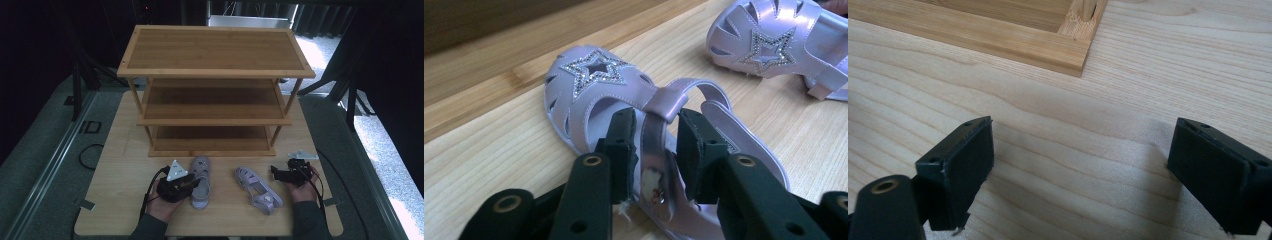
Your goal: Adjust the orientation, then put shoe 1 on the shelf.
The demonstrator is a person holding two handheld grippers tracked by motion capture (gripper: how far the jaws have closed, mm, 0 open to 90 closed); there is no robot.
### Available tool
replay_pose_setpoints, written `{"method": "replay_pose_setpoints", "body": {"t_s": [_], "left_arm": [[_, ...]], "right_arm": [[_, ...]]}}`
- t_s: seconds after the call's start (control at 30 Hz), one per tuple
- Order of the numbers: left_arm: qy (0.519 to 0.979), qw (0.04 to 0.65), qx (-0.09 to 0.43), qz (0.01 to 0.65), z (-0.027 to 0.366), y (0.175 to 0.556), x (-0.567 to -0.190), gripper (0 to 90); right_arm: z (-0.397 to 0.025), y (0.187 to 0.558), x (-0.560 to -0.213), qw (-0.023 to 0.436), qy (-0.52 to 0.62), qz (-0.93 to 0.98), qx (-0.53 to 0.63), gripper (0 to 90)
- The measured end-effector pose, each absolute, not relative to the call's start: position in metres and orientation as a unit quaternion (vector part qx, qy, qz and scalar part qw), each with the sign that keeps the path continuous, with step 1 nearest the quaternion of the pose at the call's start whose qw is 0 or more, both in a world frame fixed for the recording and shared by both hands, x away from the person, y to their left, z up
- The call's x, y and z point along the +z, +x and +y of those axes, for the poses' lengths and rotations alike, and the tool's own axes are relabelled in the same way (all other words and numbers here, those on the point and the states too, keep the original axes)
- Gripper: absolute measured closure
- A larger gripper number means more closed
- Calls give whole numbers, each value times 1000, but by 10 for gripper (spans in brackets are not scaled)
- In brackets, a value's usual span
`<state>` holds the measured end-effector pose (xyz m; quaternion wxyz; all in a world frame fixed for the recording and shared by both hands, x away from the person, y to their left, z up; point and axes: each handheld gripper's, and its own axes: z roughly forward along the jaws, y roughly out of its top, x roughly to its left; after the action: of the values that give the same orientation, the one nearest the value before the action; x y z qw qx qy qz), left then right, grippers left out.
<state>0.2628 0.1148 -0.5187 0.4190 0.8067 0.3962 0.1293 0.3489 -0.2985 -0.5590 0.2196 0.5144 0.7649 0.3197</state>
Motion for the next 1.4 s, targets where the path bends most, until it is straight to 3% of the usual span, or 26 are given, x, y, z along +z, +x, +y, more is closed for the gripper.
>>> {"method": "replay_pose_setpoints", "body": {"t_s": [0.23, 0.57, 1.4], "left_arm": [[802, 424, 120, 404, 121, 262, -522, 624], [807, 417, 106, 404, 115, 264, -532, 622], [806, 419, 91, 407, 111, 270, -534, 709]], "right_arm": [[-298, 349, -559, 220, 514, 765, 320, 108], [-298, 349, -559, 220, 514, 765, 320, 108], [-298, 349, -559, 220, 514, 765, 320, 109]]}}
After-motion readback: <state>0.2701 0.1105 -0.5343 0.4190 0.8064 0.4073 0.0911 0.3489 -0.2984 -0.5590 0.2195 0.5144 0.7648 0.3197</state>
